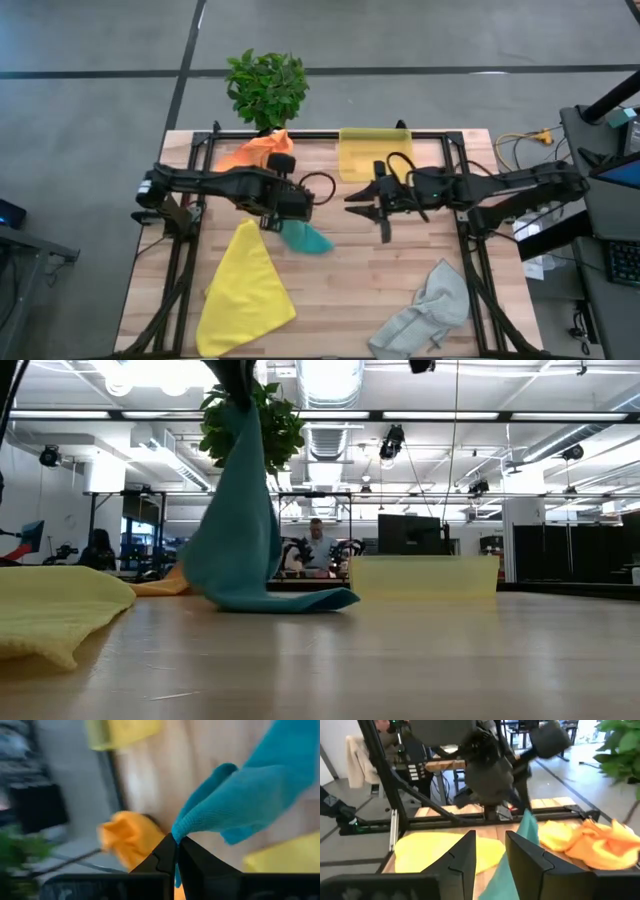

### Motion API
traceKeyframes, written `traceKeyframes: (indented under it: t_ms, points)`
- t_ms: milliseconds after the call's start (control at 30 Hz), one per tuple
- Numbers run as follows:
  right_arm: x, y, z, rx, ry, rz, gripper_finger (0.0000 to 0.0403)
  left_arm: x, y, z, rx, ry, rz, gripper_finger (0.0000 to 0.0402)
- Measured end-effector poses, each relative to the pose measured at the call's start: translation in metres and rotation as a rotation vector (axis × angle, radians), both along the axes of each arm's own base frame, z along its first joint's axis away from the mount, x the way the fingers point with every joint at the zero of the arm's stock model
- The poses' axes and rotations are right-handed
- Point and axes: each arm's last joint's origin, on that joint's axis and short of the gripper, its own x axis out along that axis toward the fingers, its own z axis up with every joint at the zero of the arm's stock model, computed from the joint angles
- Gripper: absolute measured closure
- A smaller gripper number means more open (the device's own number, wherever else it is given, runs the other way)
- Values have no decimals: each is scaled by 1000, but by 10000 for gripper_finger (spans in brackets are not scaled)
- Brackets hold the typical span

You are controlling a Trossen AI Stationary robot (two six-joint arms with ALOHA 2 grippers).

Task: Fold microfiber towels
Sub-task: Fold the blue microfiber towel

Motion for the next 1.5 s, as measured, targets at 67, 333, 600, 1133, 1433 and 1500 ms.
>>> traceKeyframes:
  t_ms: [67, 333, 600, 1133, 1433, 1500]
  points:
    - [-8, -2, 1, -3, -1, -23, 311, -1, 1, 3, 31, 16, -55, 401]
    - [-7, -10, 1, -47, -33, -126, 304, 15, -1, 17, 164, -55, -279, 401]
    - [7, -24, -10, -78, 9, -215, 216, 24, -1, 36, 271, -161, -339, 401]
    - [41, -37, -13, -88, -12, -233, 229, 25, 0, 51, 309, -236, -336, 401]
    - [61, -37, -20, -93, 31, -230, 244, 26, 1, 53, 309, -256, -329, 401]
    - [64, -37, -22, -94, 45, -231, 250, 26, 1, 53, 310, -256, -328, 401]
